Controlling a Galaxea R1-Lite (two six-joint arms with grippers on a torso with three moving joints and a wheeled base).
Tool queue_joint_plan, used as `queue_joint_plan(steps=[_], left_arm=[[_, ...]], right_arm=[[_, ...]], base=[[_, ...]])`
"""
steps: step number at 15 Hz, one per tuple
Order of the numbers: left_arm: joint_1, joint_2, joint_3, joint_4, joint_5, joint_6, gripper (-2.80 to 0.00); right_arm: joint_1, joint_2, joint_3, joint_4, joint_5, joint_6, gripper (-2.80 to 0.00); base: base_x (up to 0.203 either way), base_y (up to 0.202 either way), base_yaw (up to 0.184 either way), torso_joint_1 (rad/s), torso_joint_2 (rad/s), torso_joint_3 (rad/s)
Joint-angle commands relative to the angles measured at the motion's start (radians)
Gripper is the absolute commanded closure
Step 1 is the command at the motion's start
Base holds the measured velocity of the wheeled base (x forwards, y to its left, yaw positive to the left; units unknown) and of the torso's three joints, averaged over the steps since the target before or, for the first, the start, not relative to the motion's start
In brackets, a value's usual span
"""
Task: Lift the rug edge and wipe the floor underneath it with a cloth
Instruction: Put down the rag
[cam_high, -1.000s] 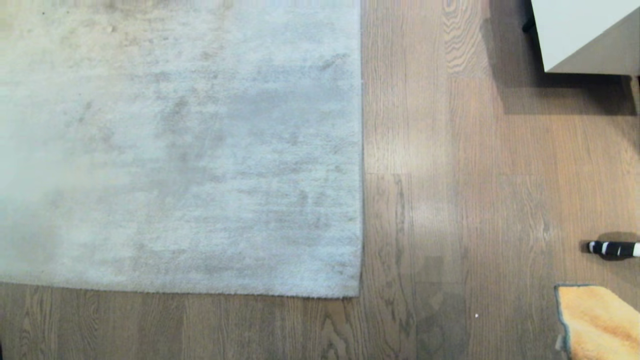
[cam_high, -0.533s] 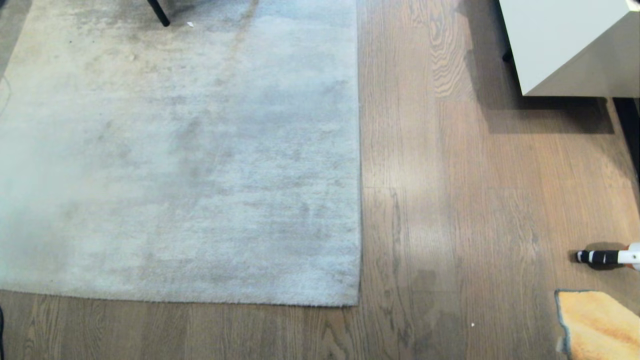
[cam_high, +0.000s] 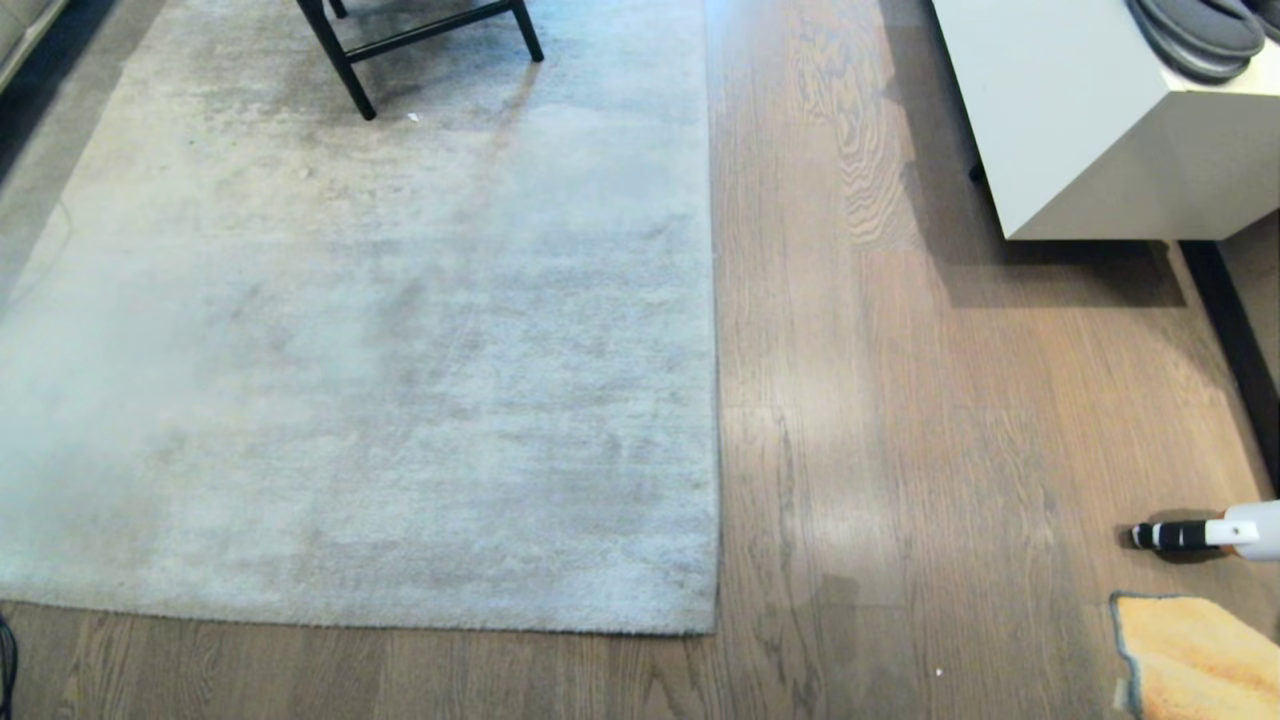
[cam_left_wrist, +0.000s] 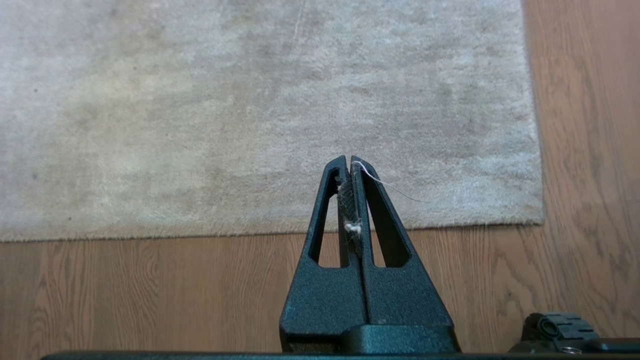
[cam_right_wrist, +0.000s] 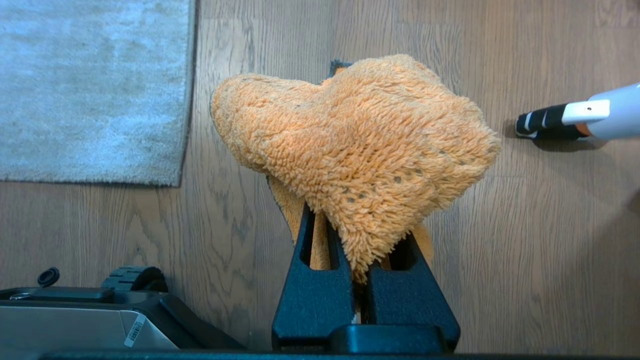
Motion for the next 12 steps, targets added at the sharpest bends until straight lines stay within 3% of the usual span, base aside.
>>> queue_joint_plan(steps=[1,12], left_arm=[[0.000,0.000,0.000,0.000,0.000,0.000,0.00],[0.000,0.000,0.000,0.000,0.010,-0.035,0.00]], right_arm=[[-0.001,0.001,0.000,0.001,0.001,-0.001,0.00],[-0.001,0.001,0.000,0.001,-0.001,-0.001,0.00]], base=[[0.000,0.000,0.000,-0.002,0.00,0.209],[0.000,0.000,0.000,0.002,0.00,0.202]])
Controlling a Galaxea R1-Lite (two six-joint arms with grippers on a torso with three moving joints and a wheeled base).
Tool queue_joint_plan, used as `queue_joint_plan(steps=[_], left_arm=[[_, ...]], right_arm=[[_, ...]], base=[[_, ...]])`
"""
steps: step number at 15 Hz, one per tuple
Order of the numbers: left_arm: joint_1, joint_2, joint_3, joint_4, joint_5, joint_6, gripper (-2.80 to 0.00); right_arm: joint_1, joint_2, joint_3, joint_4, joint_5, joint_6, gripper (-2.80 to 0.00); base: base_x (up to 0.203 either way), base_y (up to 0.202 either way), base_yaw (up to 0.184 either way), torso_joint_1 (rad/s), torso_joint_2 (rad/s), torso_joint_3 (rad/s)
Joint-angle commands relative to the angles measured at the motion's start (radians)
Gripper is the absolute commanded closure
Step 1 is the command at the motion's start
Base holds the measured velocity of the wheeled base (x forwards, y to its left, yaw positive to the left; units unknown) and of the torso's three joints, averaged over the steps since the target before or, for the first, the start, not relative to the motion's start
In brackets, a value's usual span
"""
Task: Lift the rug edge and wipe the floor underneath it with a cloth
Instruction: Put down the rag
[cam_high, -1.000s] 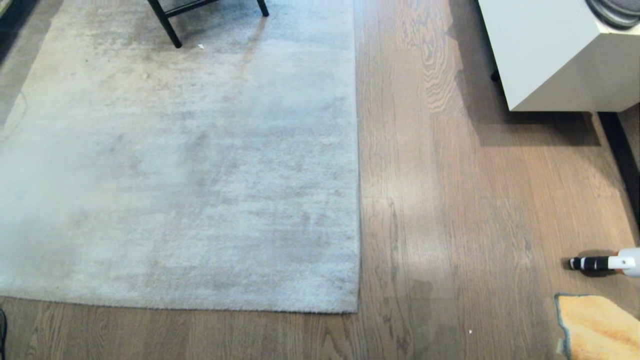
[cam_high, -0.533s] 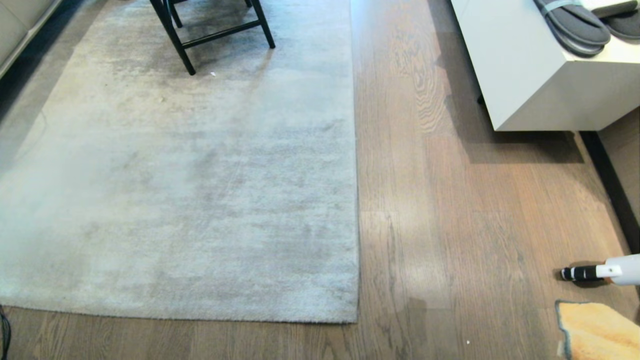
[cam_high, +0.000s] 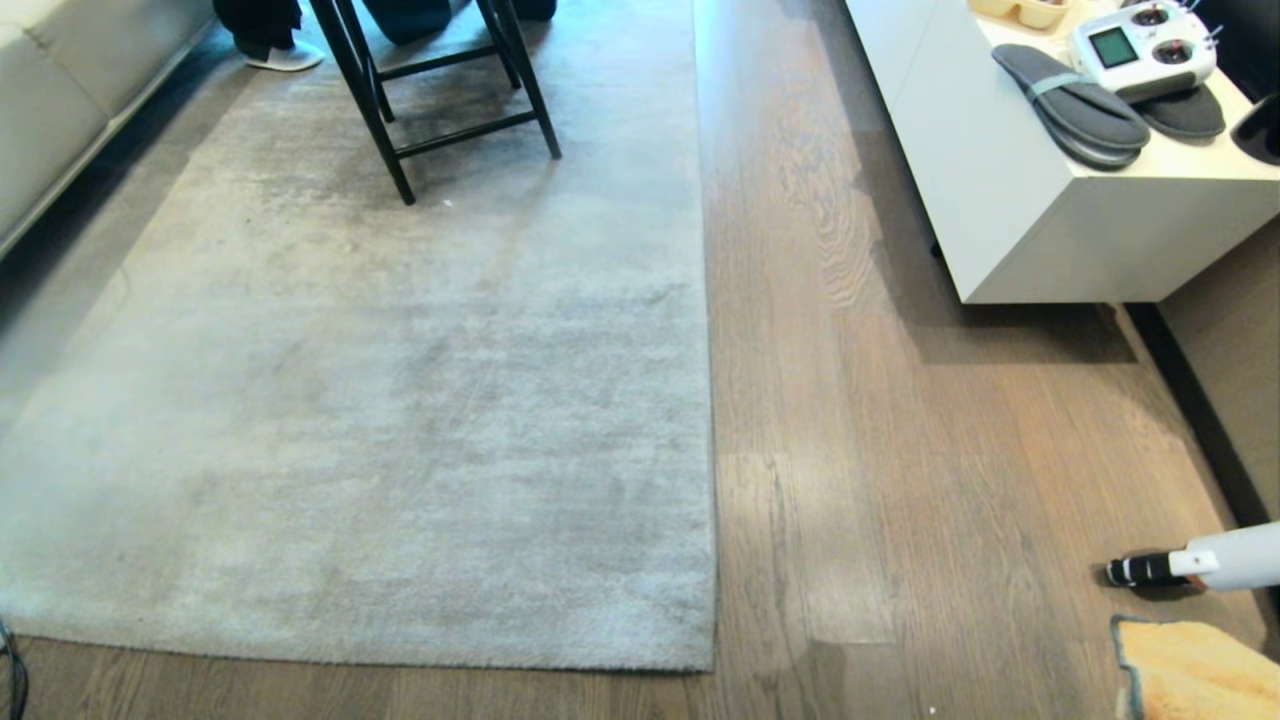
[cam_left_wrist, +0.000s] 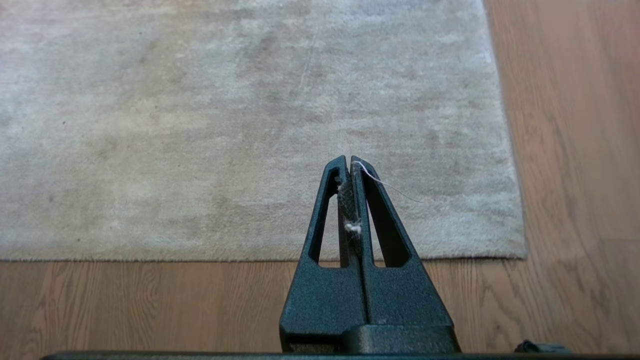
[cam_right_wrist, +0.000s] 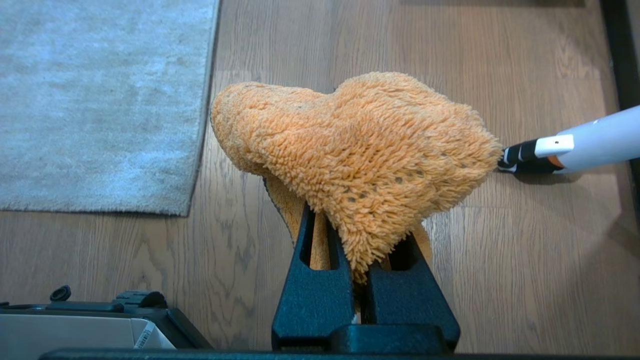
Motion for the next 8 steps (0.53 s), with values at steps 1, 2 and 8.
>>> queue_joint_plan(steps=[1,2,8], left_arm=[[0.000,0.000,0.000,0.001,0.002,-0.001,0.00],[0.000,0.000,0.000,0.001,0.002,-0.001,0.00],[0.001,0.000,0.000,0.001,0.002,-0.001,0.00]], right_arm=[[-0.001,0.001,0.000,0.001,0.000,0.000,0.00],[0.000,0.001,0.000,0.001,0.000,0.000,0.00],[0.000,0.001,0.000,0.001,0.001,0.000,0.00]], base=[[0.000,0.000,0.000,0.001,0.01,0.194],[0.000,0.000,0.000,0.002,0.00,0.194],[0.000,0.000,0.000,0.001,0.00,0.199]])
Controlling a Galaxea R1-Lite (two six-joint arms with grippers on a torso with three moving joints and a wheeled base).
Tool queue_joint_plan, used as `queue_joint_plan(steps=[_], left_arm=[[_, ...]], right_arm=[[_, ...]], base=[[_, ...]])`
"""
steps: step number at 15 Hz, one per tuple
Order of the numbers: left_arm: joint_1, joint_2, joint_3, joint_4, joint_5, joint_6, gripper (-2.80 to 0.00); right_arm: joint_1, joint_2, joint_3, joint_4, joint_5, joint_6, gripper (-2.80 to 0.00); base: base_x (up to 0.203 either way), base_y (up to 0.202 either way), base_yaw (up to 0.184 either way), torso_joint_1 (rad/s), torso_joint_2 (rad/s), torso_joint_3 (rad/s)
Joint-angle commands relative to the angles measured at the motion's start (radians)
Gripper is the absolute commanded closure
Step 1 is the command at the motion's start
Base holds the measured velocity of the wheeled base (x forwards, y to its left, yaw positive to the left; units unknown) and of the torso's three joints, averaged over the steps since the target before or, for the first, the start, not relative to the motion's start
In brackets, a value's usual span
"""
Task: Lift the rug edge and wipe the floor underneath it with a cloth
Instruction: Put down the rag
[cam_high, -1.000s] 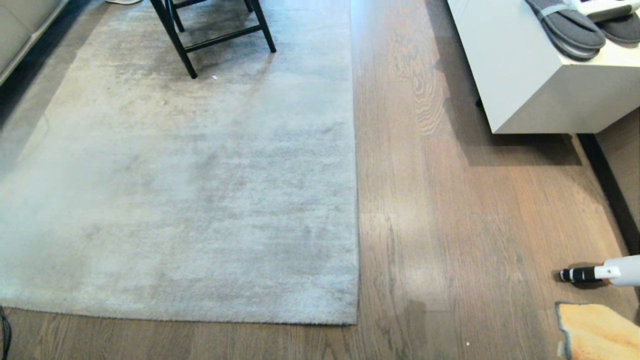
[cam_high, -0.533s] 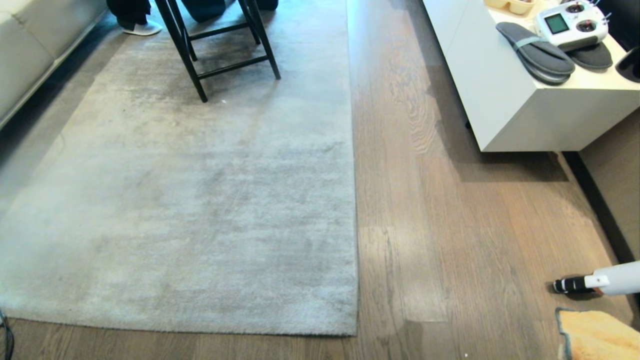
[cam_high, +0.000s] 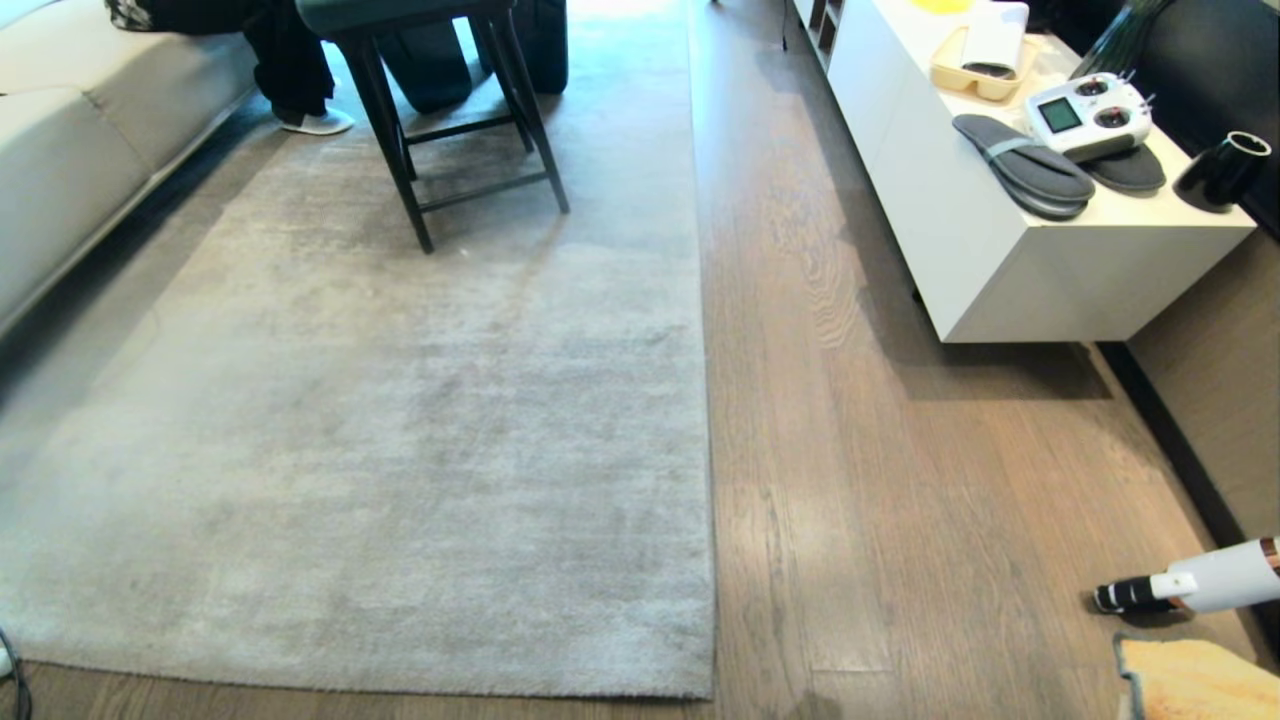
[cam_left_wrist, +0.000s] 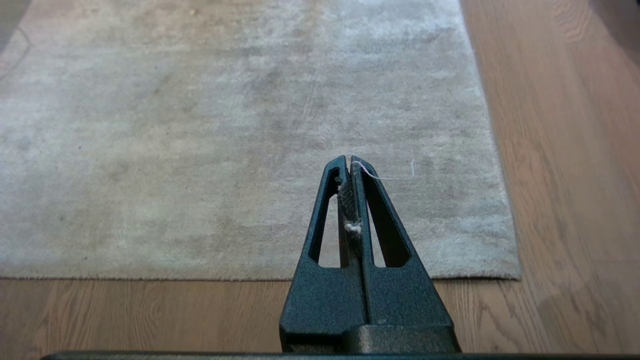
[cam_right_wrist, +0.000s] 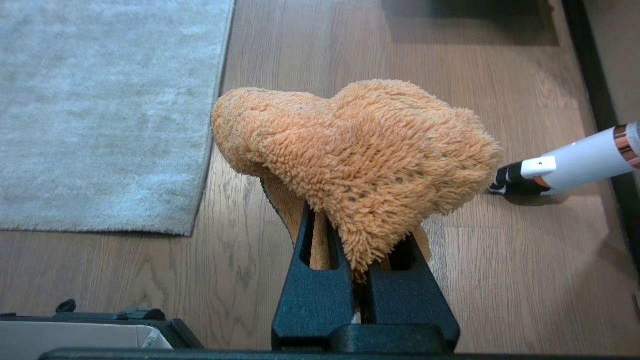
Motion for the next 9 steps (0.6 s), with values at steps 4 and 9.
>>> queue_joint_plan(steps=[4,9], left_arm=[[0.000,0.000,0.000,0.000,0.000,0.001,0.00],[0.000,0.000,0.000,-0.001,0.000,0.001,0.00]], right_arm=[[-0.001,0.001,0.000,0.001,0.000,-0.001,0.00],[0.001,0.001,0.000,0.001,0.001,-0.001,0.00]], base=[[0.000,0.000,0.000,0.002,0.00,0.202],[0.000,0.000,0.000,0.003,0.00,0.201]])
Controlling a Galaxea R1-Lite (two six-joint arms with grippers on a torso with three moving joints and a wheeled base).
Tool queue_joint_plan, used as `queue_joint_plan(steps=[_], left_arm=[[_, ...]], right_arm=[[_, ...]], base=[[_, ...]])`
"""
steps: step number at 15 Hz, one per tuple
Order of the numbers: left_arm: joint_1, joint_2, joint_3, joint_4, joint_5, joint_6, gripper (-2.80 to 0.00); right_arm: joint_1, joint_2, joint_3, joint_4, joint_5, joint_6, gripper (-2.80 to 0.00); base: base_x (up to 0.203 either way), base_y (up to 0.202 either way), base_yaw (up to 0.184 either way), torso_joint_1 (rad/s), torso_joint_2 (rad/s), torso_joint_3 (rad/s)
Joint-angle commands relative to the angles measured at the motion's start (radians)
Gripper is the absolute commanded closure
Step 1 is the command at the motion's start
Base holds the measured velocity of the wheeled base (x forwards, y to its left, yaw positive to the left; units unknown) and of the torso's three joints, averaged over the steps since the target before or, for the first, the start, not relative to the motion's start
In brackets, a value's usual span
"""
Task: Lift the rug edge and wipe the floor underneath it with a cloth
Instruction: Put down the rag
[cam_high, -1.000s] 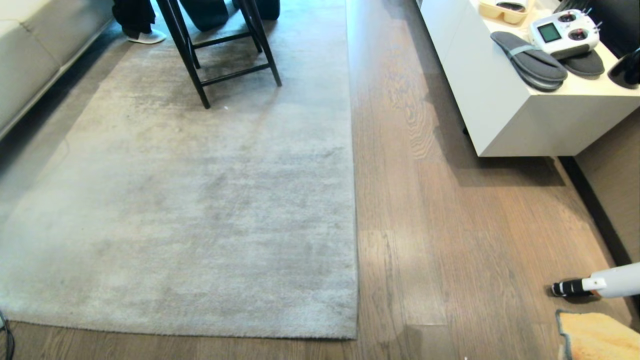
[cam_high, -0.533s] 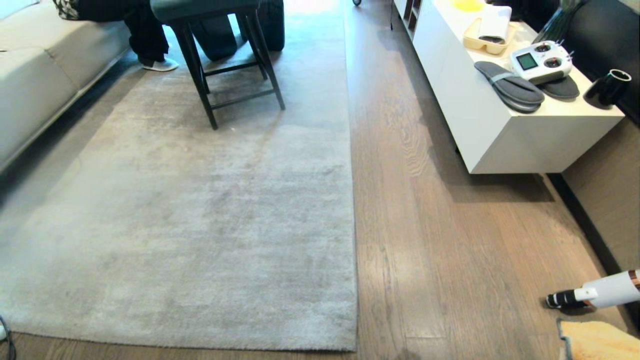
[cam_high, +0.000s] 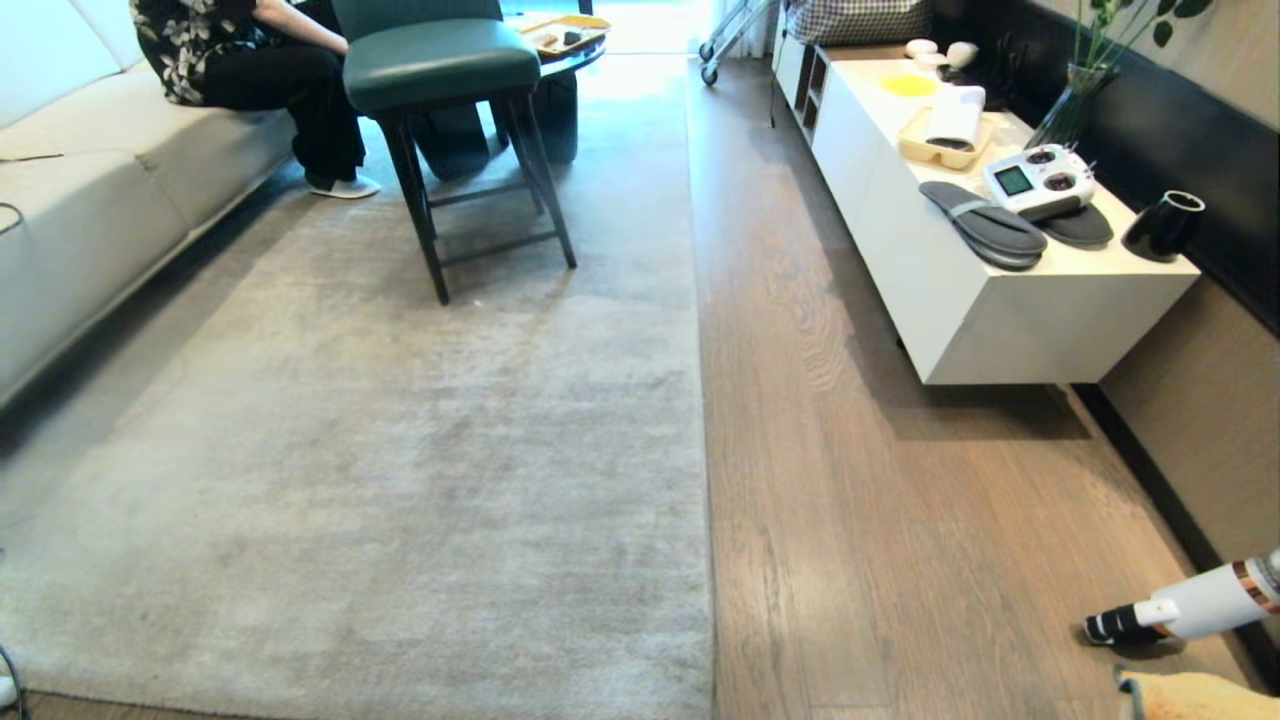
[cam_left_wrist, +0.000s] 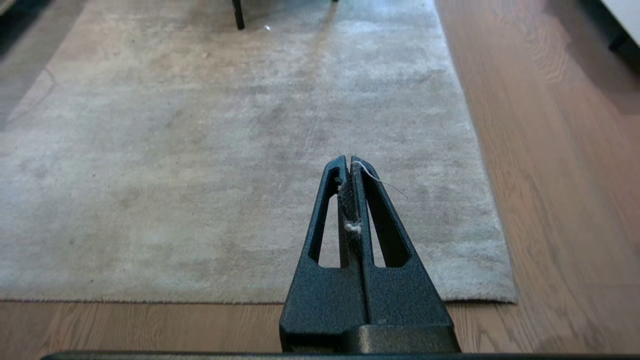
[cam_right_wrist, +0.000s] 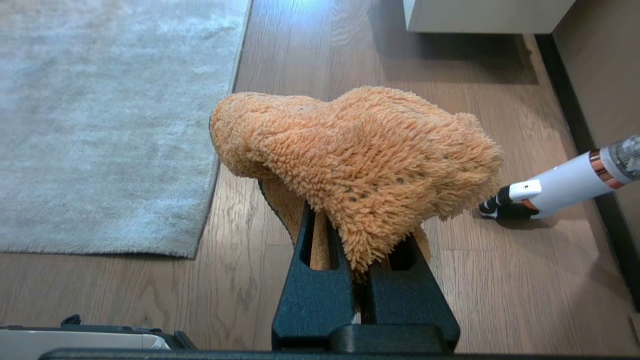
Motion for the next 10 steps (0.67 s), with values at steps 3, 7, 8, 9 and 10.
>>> queue_joint_plan(steps=[3,7,8,9,10], left_arm=[[0.000,0.000,0.000,0.000,0.000,0.002,0.00],[0.000,0.000,0.000,0.000,-0.001,0.005,0.00],[0.000,0.000,0.000,0.000,-0.001,0.008,0.00],[0.000,0.000,0.000,0.000,-0.001,0.008,0.00],[0.000,0.000,0.000,0.002,-0.001,0.008,0.00]], right_arm=[[-0.001,0.001,0.000,0.001,-0.001,-0.001,0.00],[0.000,0.001,0.000,0.001,0.001,-0.001,0.00],[-0.001,0.001,0.000,0.001,-0.001,-0.001,0.00],[-0.001,0.001,0.000,0.001,0.000,-0.001,0.00],[0.001,0.001,0.000,0.001,0.000,-0.001,0.00]], base=[[0.000,0.000,0.000,0.002,0.00,0.208],[0.000,0.000,0.000,0.002,0.00,0.114],[0.000,0.000,0.000,0.002,0.00,0.045],[0.000,0.000,0.000,0.000,0.00,0.000],[0.000,0.000,0.000,0.000,0.00,0.000]])
